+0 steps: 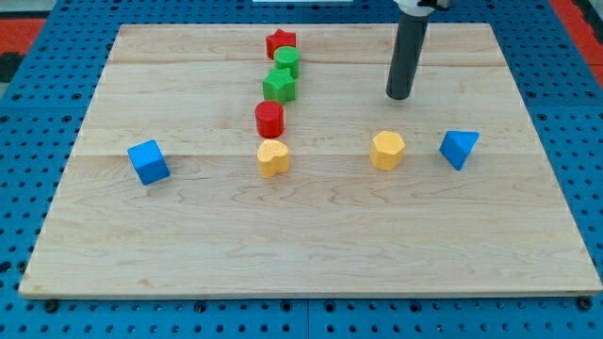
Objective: Move the yellow hexagon slightly down
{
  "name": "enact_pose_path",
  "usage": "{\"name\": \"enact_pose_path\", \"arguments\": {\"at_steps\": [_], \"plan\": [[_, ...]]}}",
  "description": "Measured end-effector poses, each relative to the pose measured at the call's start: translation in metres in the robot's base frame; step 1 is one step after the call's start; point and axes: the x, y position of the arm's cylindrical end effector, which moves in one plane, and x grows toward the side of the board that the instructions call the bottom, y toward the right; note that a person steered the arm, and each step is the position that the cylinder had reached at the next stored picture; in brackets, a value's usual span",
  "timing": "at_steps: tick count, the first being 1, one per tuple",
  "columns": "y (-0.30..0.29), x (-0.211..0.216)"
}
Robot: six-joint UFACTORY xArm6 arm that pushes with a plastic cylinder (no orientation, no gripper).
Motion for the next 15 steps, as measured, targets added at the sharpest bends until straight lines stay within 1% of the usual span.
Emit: {"name": "enact_pose_path", "arguments": {"at_steps": [1,2,3,4,6,8,10,11,12,13,15], "plan": [[-0.006,0.032],[-0.028,0.063],[-0.066,0.078],[-0.099,0.079],[-0.099,0.079],[-0.076,0.079],[-0.071,0.08],[-0.07,0.068],[-0.045,0.049],[-0.021,0.046],[-0.02,0.059]]}}
